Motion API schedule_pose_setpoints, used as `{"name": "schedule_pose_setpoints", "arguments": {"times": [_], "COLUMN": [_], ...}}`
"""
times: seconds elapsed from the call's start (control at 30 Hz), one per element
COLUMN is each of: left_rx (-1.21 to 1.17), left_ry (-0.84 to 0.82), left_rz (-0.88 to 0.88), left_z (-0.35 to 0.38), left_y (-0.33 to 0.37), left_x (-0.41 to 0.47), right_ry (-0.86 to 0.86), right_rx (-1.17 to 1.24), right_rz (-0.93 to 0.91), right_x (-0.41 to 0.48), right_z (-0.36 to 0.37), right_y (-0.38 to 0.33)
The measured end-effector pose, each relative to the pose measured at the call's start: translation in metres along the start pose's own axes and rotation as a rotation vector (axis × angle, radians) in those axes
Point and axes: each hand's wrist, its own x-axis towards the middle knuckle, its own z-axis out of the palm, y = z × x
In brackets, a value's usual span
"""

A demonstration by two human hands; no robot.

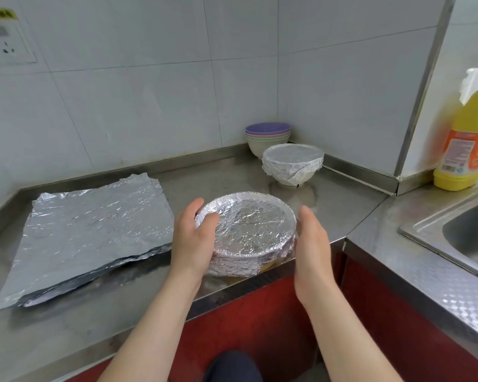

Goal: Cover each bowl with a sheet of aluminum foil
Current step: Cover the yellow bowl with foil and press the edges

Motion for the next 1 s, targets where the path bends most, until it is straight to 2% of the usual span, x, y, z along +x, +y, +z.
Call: {"name": "schedule_pose_setpoints", "arguments": {"times": [0.33,0.4,0.5,0.57,0.63,0.77,1.0], "left_rx": [-0.027,0.049,0.201,0.308,0.439,0.448,0.41], "left_ry": [-0.063,-0.032,-0.011,-0.136,-0.213,-0.224,-0.241], "left_rz": [-0.059,0.028,0.37,0.493,0.579,0.621,0.687], "left_z": [0.009,0.004,-0.011,-0.013,-0.009,-0.003,-0.002], "left_y": [0.002,0.006,0.017,0.02,0.016,0.01,0.005], "left_x": [0.016,0.019,0.006,-0.013,-0.026,-0.027,-0.02], "right_ry": [-0.062,-0.091,-0.164,-0.311,-0.451,-0.601,-0.616], "right_rx": [0.041,-0.009,-0.173,-0.365,-0.611,-0.926,-1.005], "right_rz": [0.031,-0.003,-0.314,-0.551,-0.696,-0.852,-1.016], "right_x": [-0.006,-0.003,0.0,0.004,0.007,0.011,0.018], "right_z": [0.019,0.012,-0.013,-0.03,-0.04,-0.041,-0.032], "right_y": [-0.004,-0.005,-0.017,-0.028,-0.037,-0.044,-0.038]}}
